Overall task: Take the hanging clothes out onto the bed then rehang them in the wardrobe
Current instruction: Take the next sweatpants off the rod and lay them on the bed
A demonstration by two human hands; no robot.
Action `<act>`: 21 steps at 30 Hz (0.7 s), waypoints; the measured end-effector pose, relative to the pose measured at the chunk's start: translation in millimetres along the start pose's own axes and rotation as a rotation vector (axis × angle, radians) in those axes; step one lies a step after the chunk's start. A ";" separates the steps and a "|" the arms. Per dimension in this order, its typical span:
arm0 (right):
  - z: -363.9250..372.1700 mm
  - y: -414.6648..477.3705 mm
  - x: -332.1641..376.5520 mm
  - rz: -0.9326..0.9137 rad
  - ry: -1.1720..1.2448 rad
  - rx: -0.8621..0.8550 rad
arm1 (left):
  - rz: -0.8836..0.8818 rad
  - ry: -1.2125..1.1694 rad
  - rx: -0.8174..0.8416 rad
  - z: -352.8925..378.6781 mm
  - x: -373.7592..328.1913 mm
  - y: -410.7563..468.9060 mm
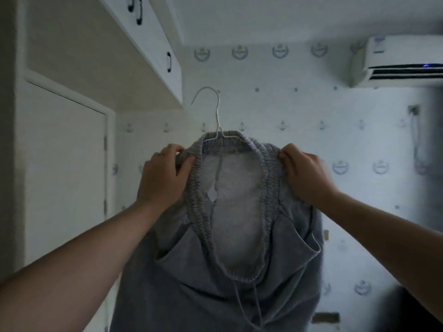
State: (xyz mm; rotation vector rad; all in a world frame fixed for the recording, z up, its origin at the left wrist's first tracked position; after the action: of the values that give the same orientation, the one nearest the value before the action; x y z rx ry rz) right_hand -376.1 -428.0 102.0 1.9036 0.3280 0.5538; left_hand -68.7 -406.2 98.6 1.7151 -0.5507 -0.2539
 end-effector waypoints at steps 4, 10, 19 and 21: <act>-50.4 -38.7 -93.3 0.091 -0.128 0.022 | -0.015 -0.210 0.122 88.4 -62.1 -10.9; -136.5 -113.7 -213.3 0.266 -0.365 0.027 | -0.065 -0.544 0.366 220.4 -165.2 -31.5; -267.8 -248.1 -337.6 0.531 -0.693 0.018 | 0.094 -1.028 0.684 376.2 -374.8 -70.4; -296.0 -280.4 -358.1 0.614 -0.758 0.015 | 0.140 -1.108 0.728 405.3 -423.6 -83.8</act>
State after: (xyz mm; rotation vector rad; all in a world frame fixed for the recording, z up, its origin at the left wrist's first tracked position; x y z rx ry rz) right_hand -827.4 -252.9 -143.0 2.0663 -0.7613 0.1776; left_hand -600.5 -536.3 -127.1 2.1099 -1.7244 -1.0206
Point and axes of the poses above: each hand's wrist, its own y-axis towards the middle knuckle, its own z-axis out of the palm, x = y × z, the point moved 3 cm from there along y, towards the middle knuckle, and after that the axes turned 15 degrees about z, right-handed, at the moved point
